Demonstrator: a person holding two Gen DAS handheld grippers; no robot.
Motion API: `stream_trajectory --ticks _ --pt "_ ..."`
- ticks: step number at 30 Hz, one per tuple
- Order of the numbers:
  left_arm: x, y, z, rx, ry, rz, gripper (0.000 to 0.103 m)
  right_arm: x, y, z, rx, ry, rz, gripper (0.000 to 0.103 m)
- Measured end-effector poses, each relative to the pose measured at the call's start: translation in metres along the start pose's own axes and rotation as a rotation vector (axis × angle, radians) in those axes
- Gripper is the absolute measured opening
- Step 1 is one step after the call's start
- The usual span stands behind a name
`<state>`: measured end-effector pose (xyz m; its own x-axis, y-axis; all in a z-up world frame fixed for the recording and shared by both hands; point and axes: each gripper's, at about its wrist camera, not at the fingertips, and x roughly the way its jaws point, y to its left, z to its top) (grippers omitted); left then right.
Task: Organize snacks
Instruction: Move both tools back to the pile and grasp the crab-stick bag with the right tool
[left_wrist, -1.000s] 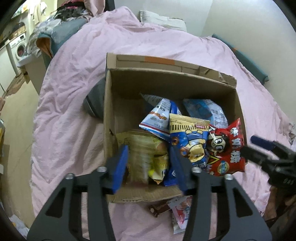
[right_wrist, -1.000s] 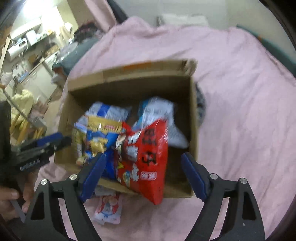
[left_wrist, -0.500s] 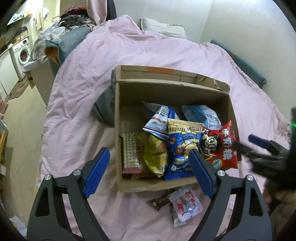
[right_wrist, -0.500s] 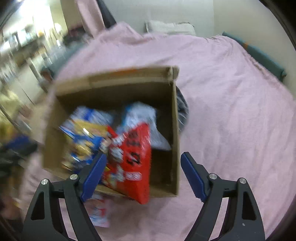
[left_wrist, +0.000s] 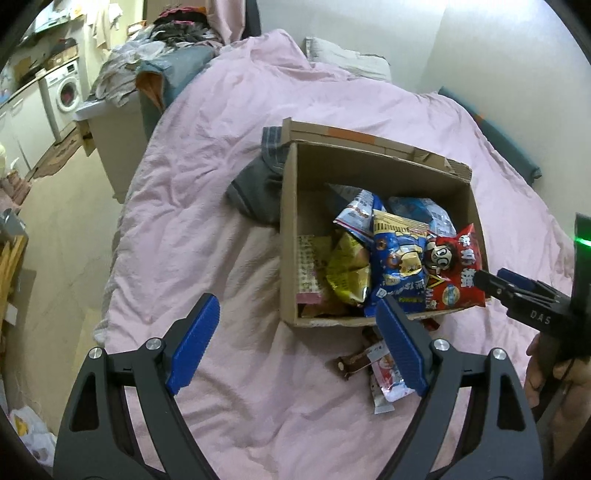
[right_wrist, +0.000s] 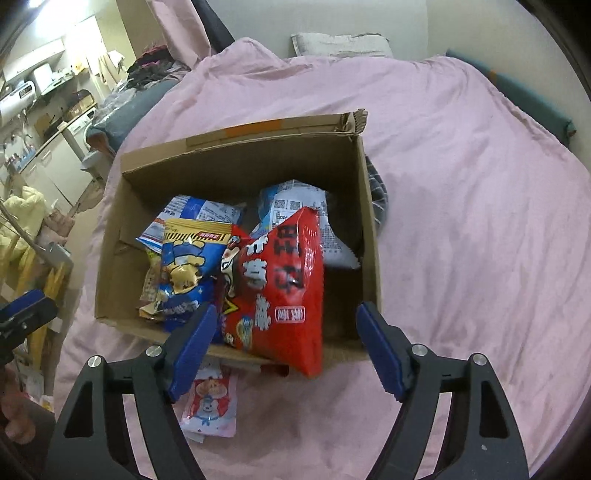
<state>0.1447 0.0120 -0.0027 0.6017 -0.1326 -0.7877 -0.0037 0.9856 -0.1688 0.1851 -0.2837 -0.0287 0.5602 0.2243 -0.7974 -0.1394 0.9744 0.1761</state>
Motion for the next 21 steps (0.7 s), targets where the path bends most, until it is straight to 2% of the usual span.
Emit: stream_trajectory --ticks 2,5,7,9,14,16,21 --pt "0.0 0.006 -0.004 -0.032 0.018 -0.005 0.084 -0.003 -0.002 -0.006 0.031 0.004 0.01 0.081" --pt "0.002 0.008 -0.008 -0.052 0.053 -0.017 0.084 -0.004 -0.008 -0.019 0.134 0.04 0.076 0.082" --pt "0.001 0.008 -0.01 -0.04 0.067 -0.002 0.084 -0.003 -0.012 -0.031 0.214 0.07 0.128 0.082" --pt "-0.001 0.011 -0.011 -0.044 0.068 0.018 0.084 -0.003 -0.011 -0.042 0.244 0.097 0.133 0.082" --pt "-0.002 0.028 -0.013 -0.145 0.098 0.023 0.084 -0.002 0.004 -0.065 0.239 0.19 0.145 0.082" --pt "-0.001 0.034 -0.013 -0.183 0.117 0.021 0.084 -0.001 0.012 -0.071 0.211 0.223 0.119 0.082" --pt "-0.009 0.035 -0.013 -0.19 0.117 0.012 0.084 0.017 0.028 -0.074 0.184 0.304 0.063 0.082"
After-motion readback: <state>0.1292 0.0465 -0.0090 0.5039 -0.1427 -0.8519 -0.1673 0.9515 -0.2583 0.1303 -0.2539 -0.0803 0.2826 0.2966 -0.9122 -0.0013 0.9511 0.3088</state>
